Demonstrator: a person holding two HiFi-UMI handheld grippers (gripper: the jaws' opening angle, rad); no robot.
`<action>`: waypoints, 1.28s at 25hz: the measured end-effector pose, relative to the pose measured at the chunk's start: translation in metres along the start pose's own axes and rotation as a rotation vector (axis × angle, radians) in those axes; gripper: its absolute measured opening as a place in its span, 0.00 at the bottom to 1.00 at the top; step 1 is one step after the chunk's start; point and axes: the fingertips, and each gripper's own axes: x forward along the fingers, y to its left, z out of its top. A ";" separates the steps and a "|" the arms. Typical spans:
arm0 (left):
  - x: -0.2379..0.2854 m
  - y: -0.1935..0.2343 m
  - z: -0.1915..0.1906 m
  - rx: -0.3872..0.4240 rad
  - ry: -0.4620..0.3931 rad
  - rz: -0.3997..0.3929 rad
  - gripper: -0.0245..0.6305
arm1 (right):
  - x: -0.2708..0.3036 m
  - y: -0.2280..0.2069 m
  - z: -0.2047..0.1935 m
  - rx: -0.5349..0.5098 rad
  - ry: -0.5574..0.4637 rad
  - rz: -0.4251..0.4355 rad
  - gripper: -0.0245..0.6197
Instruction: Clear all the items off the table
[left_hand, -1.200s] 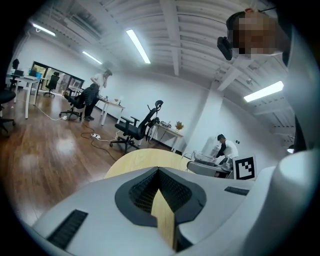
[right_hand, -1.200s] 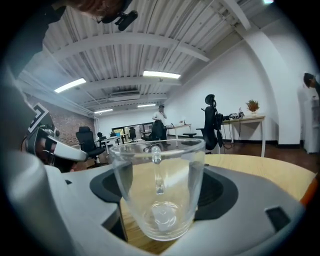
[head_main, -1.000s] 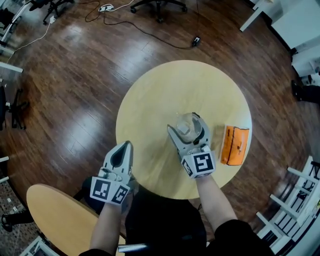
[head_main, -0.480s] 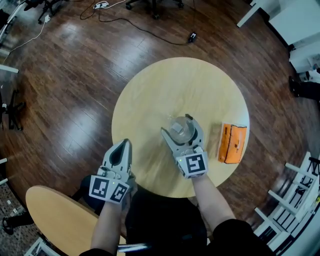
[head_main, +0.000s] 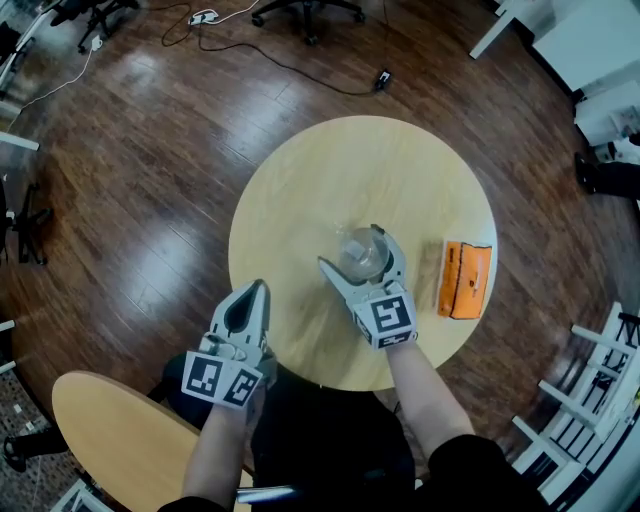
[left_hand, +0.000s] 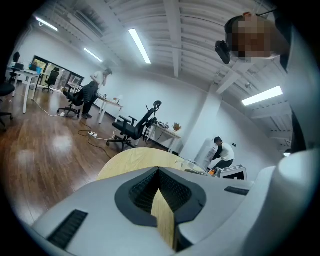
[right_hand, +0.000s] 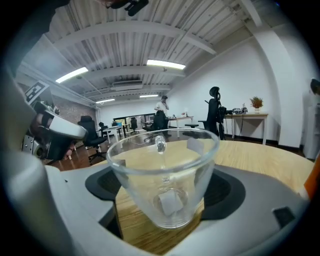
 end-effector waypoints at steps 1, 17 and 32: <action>-0.002 0.000 0.003 0.002 -0.009 -0.003 0.03 | -0.002 0.000 -0.001 0.014 0.008 0.000 0.78; -0.064 -0.019 0.097 0.084 -0.221 -0.003 0.03 | -0.140 -0.025 0.107 0.119 -0.247 -0.081 0.57; -0.101 -0.035 0.169 0.122 -0.406 -0.056 0.03 | -0.225 0.006 0.229 -0.066 -0.513 -0.151 0.04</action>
